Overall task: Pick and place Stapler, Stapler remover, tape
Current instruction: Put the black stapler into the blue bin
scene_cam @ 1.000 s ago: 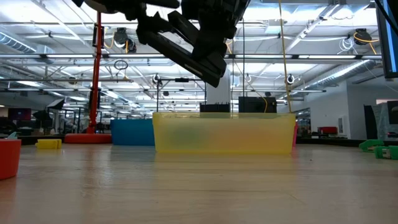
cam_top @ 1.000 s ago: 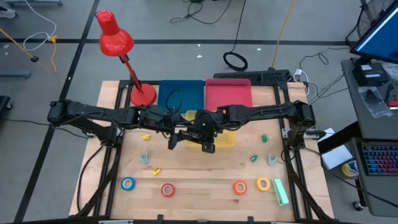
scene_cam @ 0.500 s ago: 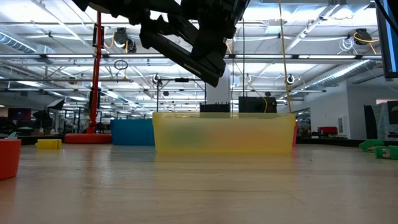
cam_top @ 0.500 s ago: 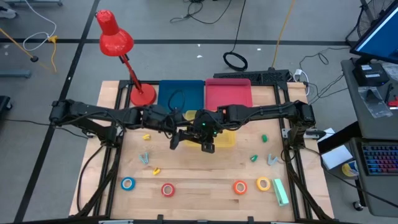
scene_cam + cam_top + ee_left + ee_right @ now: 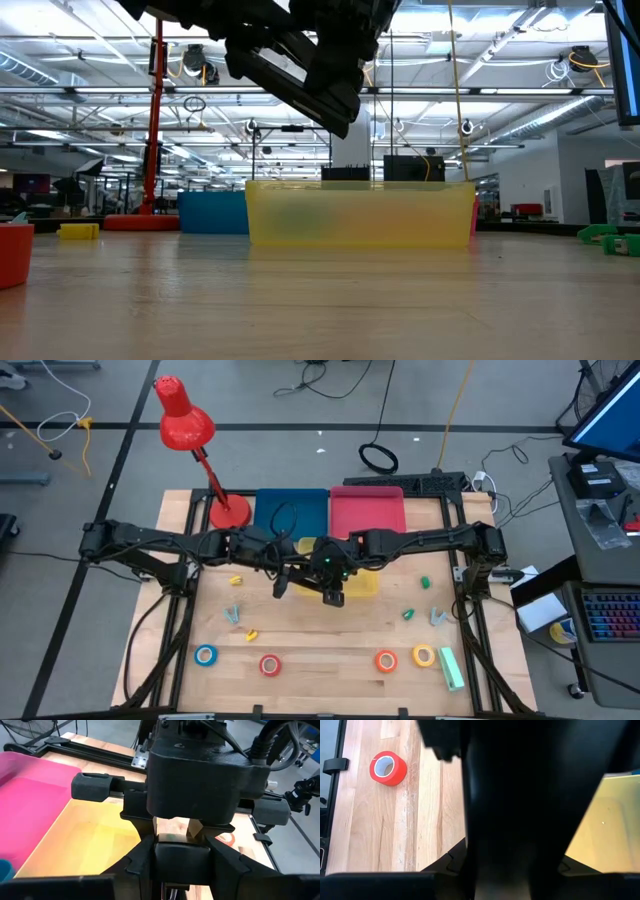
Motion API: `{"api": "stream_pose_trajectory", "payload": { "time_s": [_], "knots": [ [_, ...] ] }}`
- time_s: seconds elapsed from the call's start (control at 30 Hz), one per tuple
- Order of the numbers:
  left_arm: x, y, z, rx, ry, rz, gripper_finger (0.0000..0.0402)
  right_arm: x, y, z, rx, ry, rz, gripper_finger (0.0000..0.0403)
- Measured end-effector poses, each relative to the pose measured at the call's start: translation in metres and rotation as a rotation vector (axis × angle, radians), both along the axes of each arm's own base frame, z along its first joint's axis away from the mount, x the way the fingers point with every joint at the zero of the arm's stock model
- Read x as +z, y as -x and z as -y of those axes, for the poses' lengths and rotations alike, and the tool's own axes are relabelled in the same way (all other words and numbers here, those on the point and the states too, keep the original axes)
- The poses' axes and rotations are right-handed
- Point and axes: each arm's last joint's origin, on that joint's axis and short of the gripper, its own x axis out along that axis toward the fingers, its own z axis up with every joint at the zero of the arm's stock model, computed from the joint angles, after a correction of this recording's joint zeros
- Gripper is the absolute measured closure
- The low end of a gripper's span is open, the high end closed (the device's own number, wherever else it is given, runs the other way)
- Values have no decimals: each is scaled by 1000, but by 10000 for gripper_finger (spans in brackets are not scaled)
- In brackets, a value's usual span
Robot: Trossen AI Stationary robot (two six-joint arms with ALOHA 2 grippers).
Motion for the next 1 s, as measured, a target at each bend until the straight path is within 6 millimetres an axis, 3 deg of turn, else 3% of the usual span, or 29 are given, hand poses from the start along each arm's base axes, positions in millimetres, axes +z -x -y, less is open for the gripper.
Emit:
{"api": "stream_pose_trajectory", "payload": {
  "time_s": [0.27, 0.73, 1.0],
  "knots": [
    [0, 0, 0, 2, 1, -4, 265, 0, 0, 0, -1, 0, 2, 274],
    [-11, 4, 0, 28, 50, -123, 260, 1, 0, 0, 8, 13, 11, 183],
    [3, 18, -2, 62, 33, -90, 259, -1, 3, 1, 33, 30, -23, 153]
  ]
}}
